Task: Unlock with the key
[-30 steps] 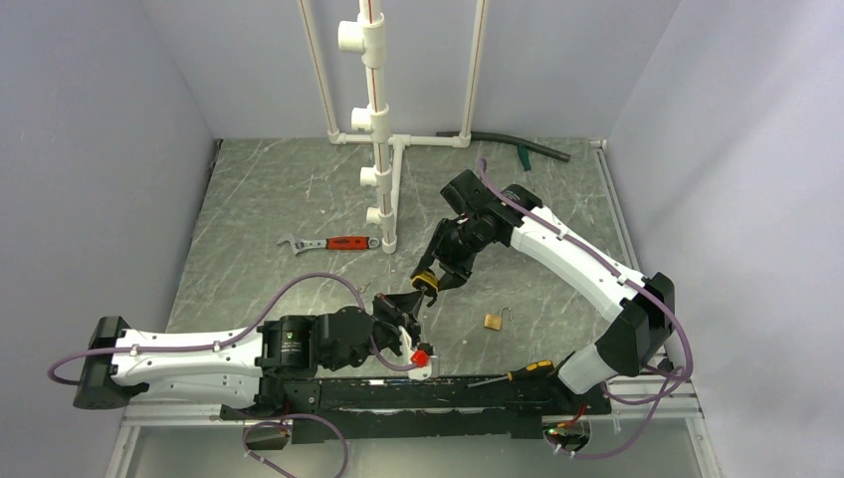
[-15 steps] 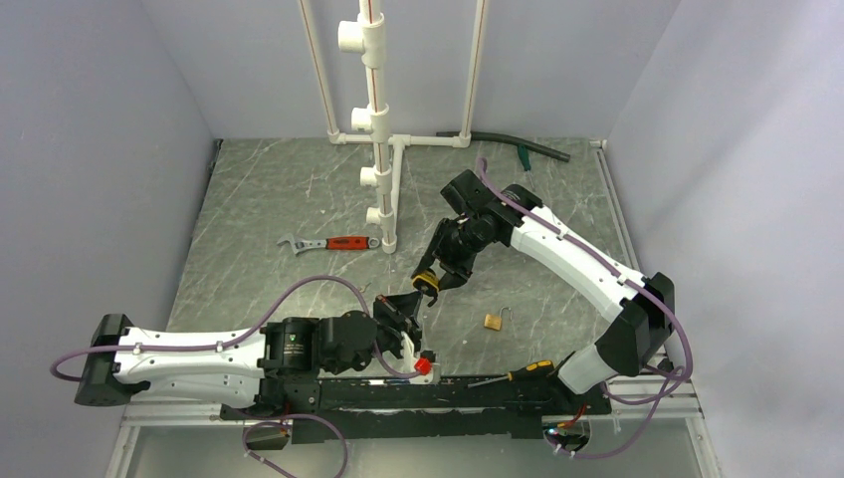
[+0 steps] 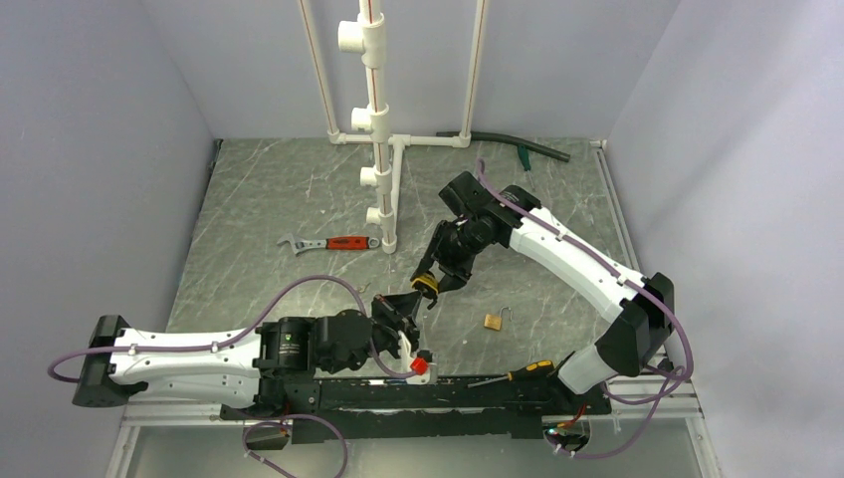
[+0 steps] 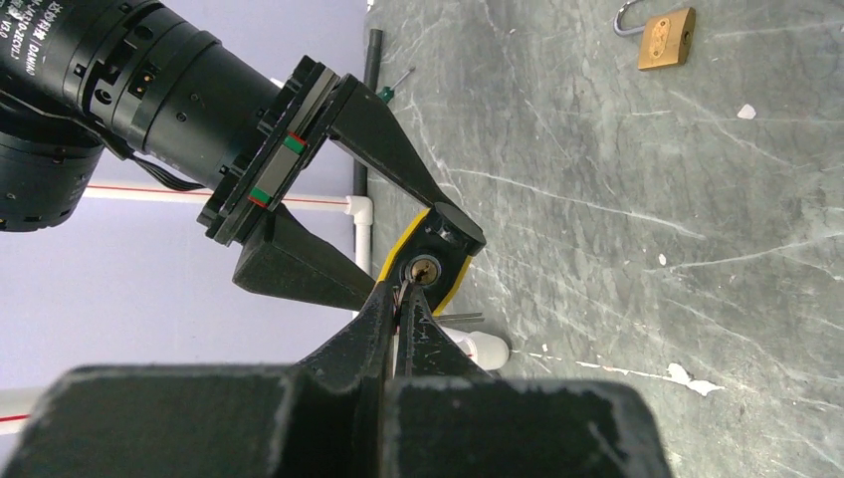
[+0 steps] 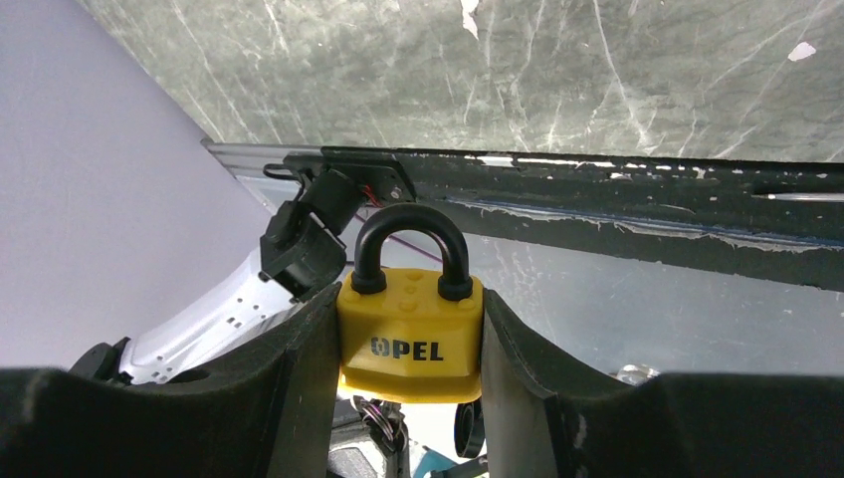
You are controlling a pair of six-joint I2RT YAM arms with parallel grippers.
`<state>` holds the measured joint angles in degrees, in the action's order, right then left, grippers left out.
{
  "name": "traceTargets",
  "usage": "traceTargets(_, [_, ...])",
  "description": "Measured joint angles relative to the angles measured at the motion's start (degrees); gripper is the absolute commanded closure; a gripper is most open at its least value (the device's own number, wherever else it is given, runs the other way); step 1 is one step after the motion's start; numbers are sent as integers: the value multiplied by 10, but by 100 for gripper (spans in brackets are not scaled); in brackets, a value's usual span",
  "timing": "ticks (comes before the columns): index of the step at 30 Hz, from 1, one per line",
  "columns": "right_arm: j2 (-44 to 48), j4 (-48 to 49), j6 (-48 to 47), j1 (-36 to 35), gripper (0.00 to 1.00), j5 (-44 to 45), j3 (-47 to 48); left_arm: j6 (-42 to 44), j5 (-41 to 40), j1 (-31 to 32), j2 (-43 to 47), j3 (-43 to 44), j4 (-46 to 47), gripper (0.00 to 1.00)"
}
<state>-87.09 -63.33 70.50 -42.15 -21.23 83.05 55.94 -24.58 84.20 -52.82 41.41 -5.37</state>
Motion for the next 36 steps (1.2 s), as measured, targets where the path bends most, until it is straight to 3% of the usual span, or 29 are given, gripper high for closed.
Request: traceTargets(36, [0,-5,0,-5,100,5,-3,14,5,1,-17,6,-13,100])
